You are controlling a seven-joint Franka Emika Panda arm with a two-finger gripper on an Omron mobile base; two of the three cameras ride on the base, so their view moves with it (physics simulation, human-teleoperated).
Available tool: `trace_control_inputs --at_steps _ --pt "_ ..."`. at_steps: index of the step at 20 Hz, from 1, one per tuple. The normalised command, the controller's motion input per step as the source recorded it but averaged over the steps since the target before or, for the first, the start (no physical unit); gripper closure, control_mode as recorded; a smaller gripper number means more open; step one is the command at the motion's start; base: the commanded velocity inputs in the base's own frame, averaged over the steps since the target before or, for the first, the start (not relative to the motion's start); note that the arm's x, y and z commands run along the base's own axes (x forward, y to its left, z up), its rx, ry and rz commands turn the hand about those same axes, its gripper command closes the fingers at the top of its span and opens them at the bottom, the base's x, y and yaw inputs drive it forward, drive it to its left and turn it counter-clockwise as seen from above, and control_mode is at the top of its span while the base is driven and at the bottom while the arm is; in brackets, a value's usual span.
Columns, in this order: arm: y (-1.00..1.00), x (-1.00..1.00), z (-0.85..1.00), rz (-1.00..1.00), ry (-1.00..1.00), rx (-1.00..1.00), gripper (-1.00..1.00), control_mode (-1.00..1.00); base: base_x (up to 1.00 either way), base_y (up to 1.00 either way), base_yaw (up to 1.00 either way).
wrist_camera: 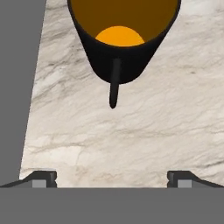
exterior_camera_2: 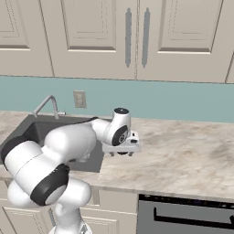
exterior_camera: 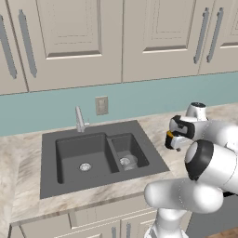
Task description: Move any existing items from the left basin to the right basin for drying. Then move the mug from the counter to the left basin of the sink for washing.
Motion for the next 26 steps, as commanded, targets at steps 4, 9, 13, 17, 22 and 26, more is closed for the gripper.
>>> trace_control_inputs --at_steps 4,9,13,17,22,26 --pt "0.12 0.19 -0.06 0.04 0.0 0.0 -1.0 -1.0 0.0 0.0 0.0" --pt "0.08 0.21 -0.01 0.0 0.0 0.0 -1.0 -1.0 0.0 0.0 0.0" --pt "0.0 0.13 0.0 0.0 0.0 0.0 -1.0 -1.0 0.0 0.0 0.0" --pt "0.0 0.13 0.0 0.0 0.0 0.0 -1.0 -1.0 0.0 0.0 0.0" --pt "0.01 0.12 0.0 0.0 0.0 0.0 -1.0 -1.0 0.0 0.0 0.0" --pt "0.0 0.16 0.0 0.0 0.0 0.0 -1.0 -1.0 0.0 0.0 0.0"
